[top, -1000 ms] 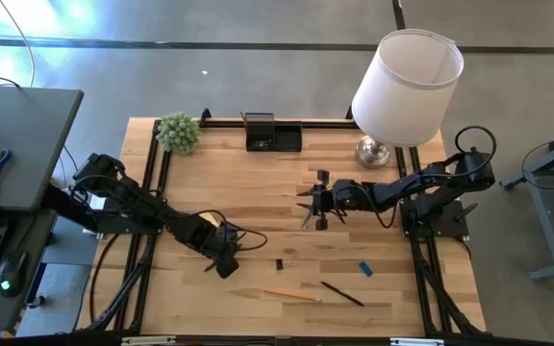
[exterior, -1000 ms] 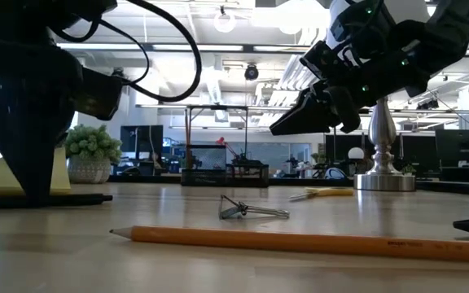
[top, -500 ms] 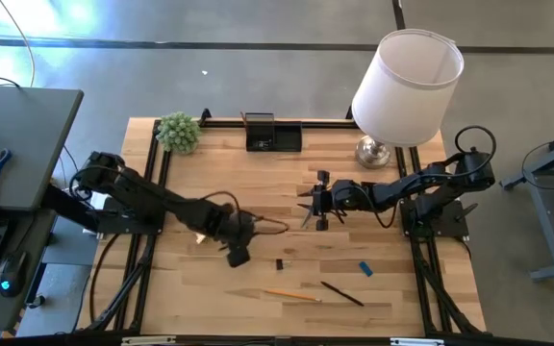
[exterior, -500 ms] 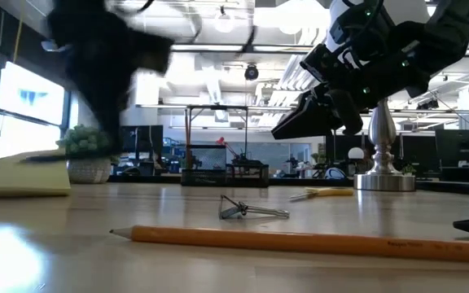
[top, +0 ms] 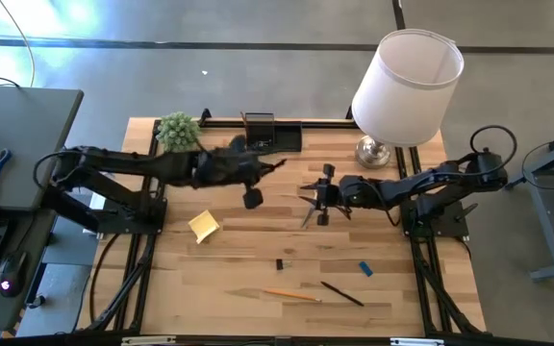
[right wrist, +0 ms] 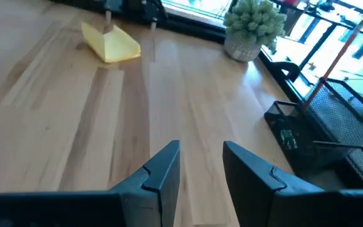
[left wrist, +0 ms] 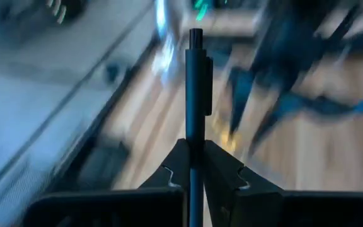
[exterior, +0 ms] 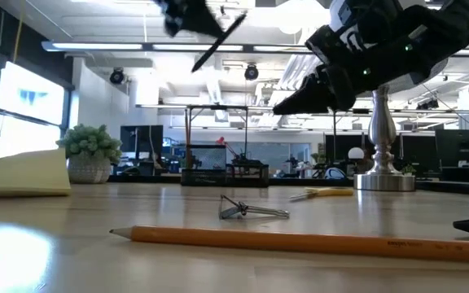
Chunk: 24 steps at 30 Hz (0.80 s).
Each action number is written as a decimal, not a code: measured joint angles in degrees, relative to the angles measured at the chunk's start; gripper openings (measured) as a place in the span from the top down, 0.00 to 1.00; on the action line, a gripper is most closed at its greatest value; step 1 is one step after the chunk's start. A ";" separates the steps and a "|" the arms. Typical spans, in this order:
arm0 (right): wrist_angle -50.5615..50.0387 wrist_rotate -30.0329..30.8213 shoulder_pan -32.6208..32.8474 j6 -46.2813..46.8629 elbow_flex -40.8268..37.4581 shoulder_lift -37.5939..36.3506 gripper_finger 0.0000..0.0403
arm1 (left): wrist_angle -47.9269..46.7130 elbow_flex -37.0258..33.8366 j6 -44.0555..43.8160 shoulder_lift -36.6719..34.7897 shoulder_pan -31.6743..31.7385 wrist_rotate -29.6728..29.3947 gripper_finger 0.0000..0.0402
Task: Pick and place office supplies into organizer
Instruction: Put the left black pen into the top left slot of the desk organizer
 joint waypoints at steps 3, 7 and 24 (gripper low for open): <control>2.19 -1.52 -0.33 0.03 0.01 -1.31 0.72 | 8.50 -1.63 4.50 -0.78 3.74 10.25 0.99; 3.42 -2.91 -0.97 0.22 -0.12 -4.16 0.72 | 19.80 -7.02 5.97 -0.97 8.92 19.05 0.99; 11.86 0.67 -2.67 0.53 -0.07 -6.04 0.72 | 56.02 -24.74 5.90 -0.99 36.93 36.72 0.99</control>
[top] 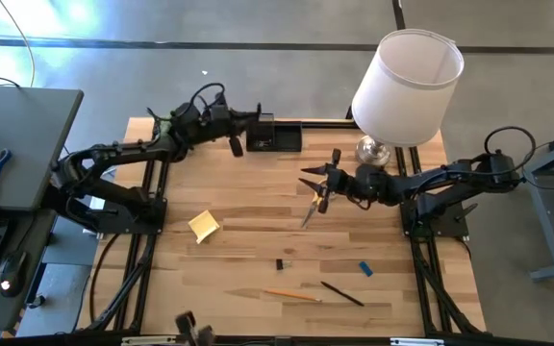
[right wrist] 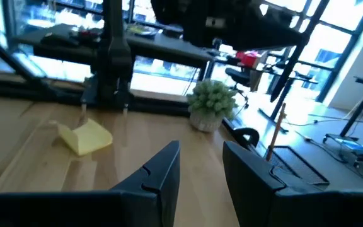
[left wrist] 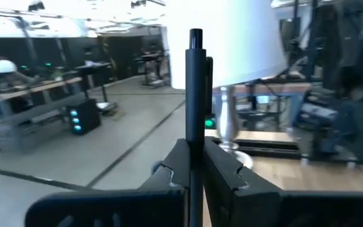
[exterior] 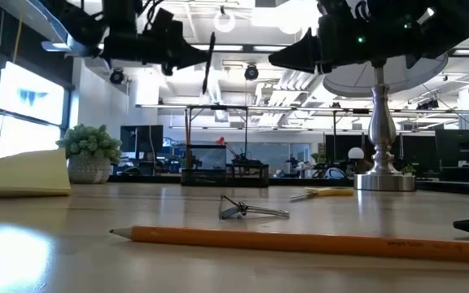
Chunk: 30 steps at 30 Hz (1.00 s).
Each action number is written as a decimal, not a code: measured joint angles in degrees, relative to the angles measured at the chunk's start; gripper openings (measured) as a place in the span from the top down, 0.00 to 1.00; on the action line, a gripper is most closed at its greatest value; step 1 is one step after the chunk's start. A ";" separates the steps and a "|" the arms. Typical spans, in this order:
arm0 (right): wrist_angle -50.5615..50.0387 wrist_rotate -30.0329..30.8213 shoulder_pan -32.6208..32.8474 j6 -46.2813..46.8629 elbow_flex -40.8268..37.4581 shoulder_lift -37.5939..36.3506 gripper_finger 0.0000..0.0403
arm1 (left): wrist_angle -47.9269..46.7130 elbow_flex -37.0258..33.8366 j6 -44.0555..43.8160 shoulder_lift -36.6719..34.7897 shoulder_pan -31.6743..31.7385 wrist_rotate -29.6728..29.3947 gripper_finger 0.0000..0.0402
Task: Pick and place office supplies into organizer
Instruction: Put the left black pen into the top left slot of the desk organizer
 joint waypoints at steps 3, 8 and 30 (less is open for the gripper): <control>1.03 0.87 -0.02 1.27 0.00 0.00 0.72 | 2.79 -0.17 0.45 0.49 3.07 0.21 0.99; 1.09 0.85 0.00 4.51 0.00 0.03 0.72 | 6.45 -0.18 2.15 3.62 7.93 3.85 0.99; -1.92 6.66 2.69 7.74 0.00 0.09 0.72 | 29.71 -0.16 -4.72 26.08 18.38 14.42 0.99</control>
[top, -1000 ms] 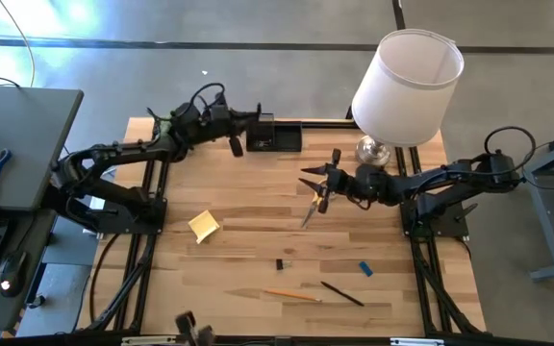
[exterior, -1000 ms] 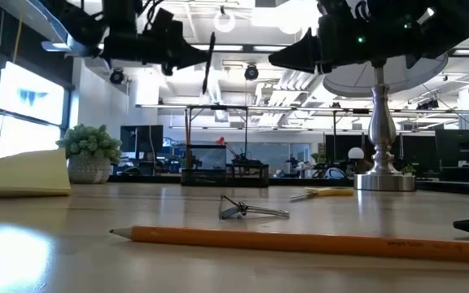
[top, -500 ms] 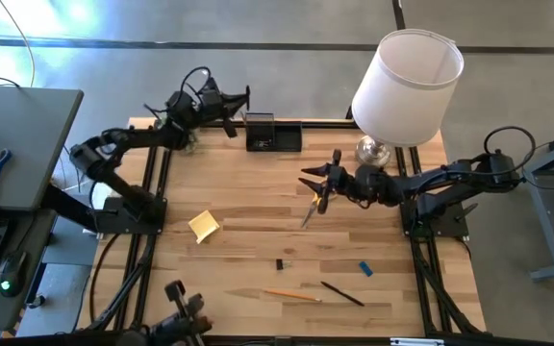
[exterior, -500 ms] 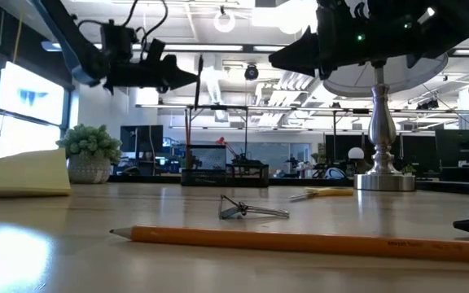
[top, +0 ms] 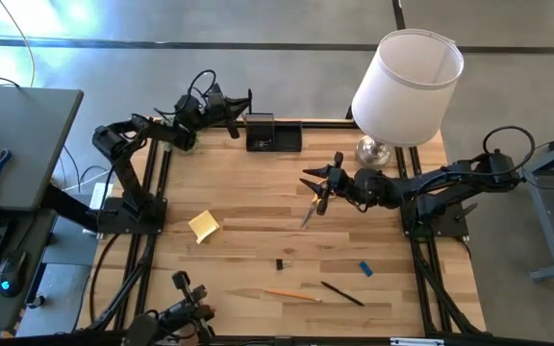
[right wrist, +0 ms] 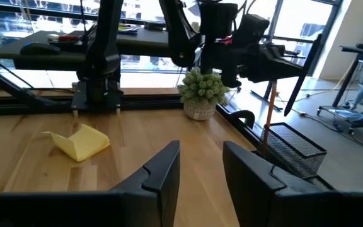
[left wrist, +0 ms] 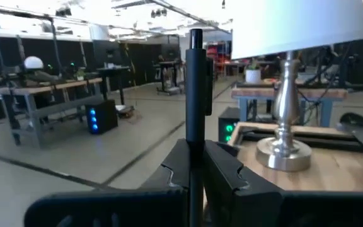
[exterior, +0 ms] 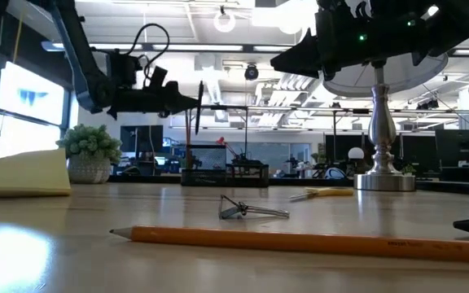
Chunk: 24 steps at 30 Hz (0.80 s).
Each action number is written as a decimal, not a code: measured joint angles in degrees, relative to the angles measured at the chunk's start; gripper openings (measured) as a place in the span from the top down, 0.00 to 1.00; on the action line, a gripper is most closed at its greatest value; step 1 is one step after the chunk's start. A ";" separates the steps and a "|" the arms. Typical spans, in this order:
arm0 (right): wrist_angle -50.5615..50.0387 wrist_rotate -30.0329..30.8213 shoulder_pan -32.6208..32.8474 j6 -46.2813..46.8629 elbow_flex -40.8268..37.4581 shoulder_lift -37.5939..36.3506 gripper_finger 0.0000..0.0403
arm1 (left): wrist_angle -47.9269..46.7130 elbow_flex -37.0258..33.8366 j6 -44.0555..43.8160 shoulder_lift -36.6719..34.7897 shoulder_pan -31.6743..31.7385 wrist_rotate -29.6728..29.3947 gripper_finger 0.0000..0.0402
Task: Pick and place office supplies into organizer
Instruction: Put the left black pen into the top left slot of the desk organizer
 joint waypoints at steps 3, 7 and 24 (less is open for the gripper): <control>0.00 0.29 0.00 0.88 0.00 0.00 0.72 | 2.09 0.20 0.31 1.61 0.02 -0.31 0.99; -0.11 0.27 0.11 1.34 0.00 0.00 0.72 | 2.61 0.24 0.33 2.24 0.00 -0.42 0.99; -0.94 0.20 0.11 3.42 0.00 0.00 0.72 | 6.26 -0.08 -5.68 2.77 -5.24 3.67 0.99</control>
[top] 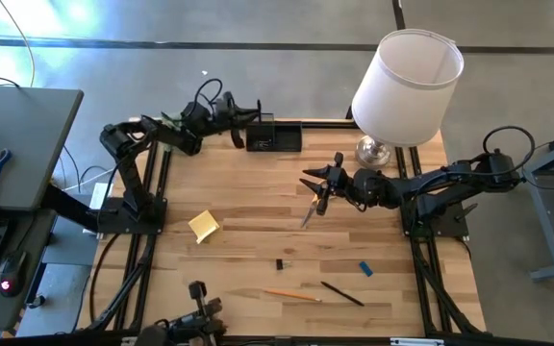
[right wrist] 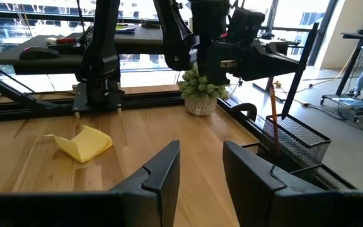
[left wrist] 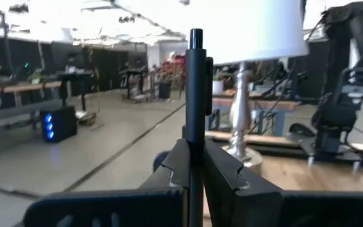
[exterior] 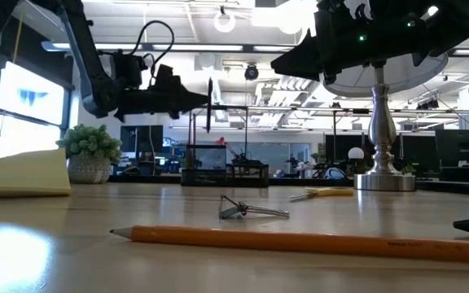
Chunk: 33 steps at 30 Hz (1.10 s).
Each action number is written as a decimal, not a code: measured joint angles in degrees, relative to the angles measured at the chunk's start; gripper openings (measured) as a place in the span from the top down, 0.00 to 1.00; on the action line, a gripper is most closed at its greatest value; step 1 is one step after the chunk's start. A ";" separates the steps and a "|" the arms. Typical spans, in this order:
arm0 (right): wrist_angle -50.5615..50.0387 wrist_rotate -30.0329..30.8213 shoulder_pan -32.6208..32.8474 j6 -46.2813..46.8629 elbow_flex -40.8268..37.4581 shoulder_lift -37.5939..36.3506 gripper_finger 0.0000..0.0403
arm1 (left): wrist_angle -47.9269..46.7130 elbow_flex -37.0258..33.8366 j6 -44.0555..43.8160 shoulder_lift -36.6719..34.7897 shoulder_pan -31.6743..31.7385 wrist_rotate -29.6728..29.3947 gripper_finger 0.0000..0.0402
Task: Pick and place office supplies into organizer
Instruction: Put the left black pen into the top left slot of the desk organizer
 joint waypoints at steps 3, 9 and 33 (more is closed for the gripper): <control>-0.20 -0.07 0.04 0.47 0.00 0.00 0.72 | 1.34 0.04 -0.42 -0.02 -0.49 0.10 0.99; -1.96 -0.07 0.04 0.65 0.00 0.00 0.72 | 3.70 0.08 -2.84 -0.15 1.86 0.86 0.99; -1.60 -0.02 1.05 0.89 0.00 0.00 0.72 | -12.41 0.17 13.02 -0.87 2.12 -4.53 0.99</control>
